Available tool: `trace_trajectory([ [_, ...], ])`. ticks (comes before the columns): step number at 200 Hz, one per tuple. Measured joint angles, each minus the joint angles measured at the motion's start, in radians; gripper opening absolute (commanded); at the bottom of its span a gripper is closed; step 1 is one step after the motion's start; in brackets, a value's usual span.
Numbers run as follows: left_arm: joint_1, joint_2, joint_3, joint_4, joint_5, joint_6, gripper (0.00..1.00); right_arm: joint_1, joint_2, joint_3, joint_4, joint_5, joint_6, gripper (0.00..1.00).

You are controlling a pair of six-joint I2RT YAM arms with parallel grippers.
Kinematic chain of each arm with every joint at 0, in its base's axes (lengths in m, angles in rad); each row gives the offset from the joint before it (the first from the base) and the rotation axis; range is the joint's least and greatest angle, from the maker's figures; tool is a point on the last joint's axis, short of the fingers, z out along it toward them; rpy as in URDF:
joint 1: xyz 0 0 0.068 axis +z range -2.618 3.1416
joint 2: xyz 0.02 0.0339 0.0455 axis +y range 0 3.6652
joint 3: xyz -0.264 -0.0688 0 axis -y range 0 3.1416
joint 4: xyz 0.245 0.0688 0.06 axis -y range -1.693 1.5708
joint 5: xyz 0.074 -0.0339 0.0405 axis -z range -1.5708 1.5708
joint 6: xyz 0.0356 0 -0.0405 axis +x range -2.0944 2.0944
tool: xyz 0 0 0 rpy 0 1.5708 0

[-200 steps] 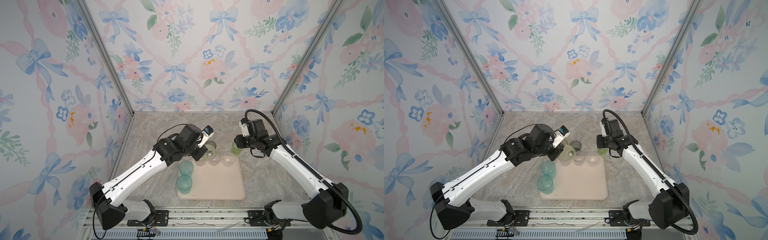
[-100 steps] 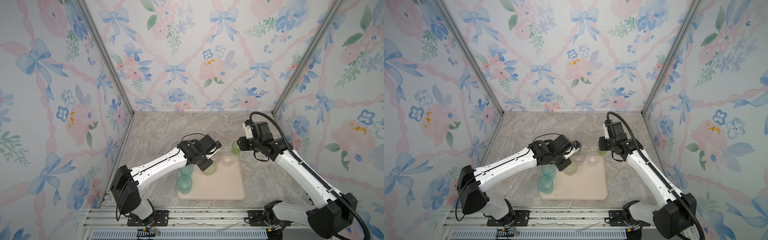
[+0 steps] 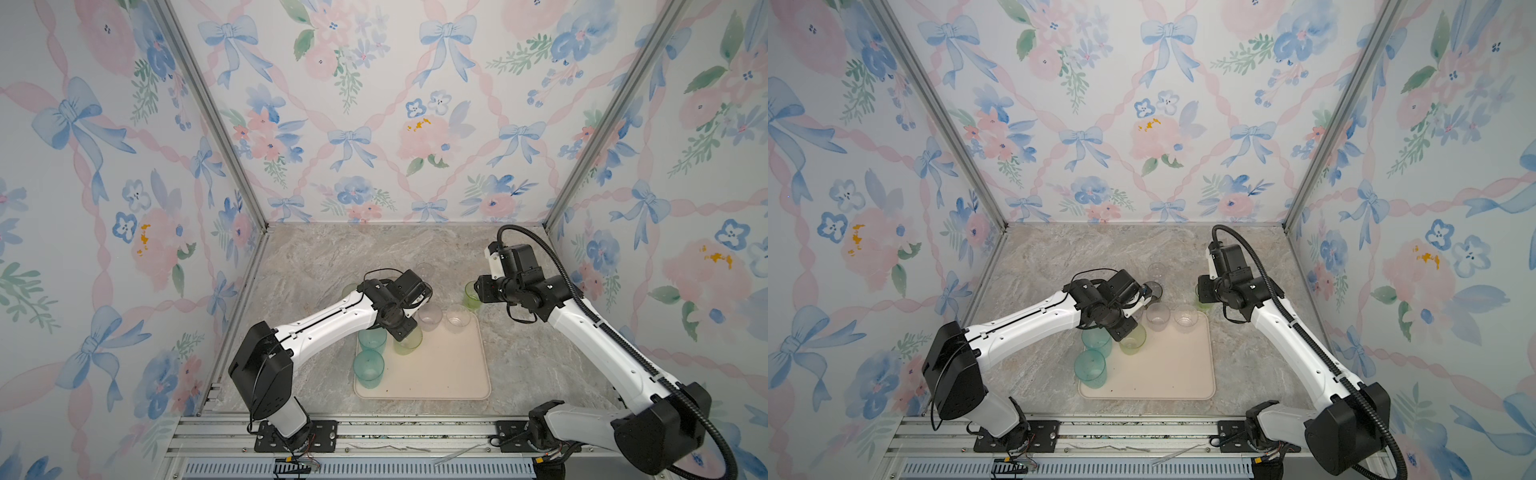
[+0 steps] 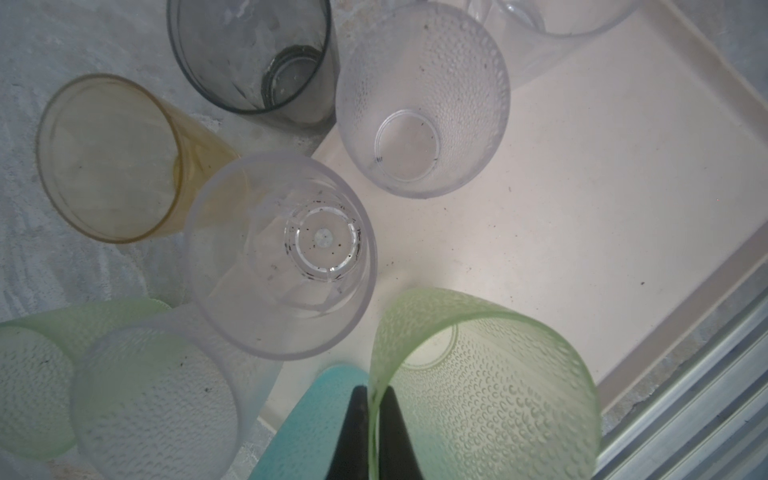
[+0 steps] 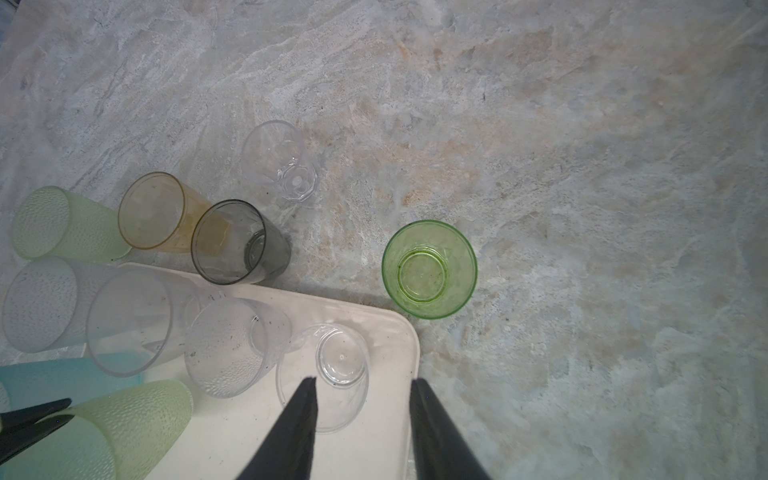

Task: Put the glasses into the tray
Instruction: 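Lower the frosted green cup onto the tray and open the left gripper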

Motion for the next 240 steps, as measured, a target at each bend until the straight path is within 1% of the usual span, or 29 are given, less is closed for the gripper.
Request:
trace_trajectory([
  [51, 0.019, 0.016, -0.014, 0.028, 0.023, 0.0, 0.02, 0.0, 0.013, 0.0, 0.0, 0.0, 0.0, 0.41],
  [110, 0.033, 0.03, -0.04, 0.043, 0.024, 0.0, 0.03, 0.0, 0.039, 0.0, 0.002, 0.0, 0.0, 0.41],
  [124, 0.035, 0.03, -0.043, 0.046, 0.025, 0.0, 0.05, 0.0, 0.042, 0.0, 0.002, 0.0, 0.0, 0.41],
  [144, 0.035, 0.03, -0.043, 0.047, 0.027, 0.0, 0.12, 0.0, 0.044, 0.0, 0.002, 0.0, 0.0, 0.41],
  [174, 0.035, 0.03, -0.047, 0.051, 0.026, 0.0, 0.17, 0.0, 0.045, 0.0, 0.003, 0.0, 0.0, 0.41],
  [196, 0.035, 0.03, -0.047, 0.052, 0.024, 0.0, 0.19, 0.0, 0.049, 0.0, 0.002, 0.0, 0.0, 0.41],
  [240, 0.035, 0.029, -0.049, 0.058, 0.023, 0.0, 0.21, 0.0, 0.057, 0.0, 0.002, 0.0, 0.0, 0.41],
])
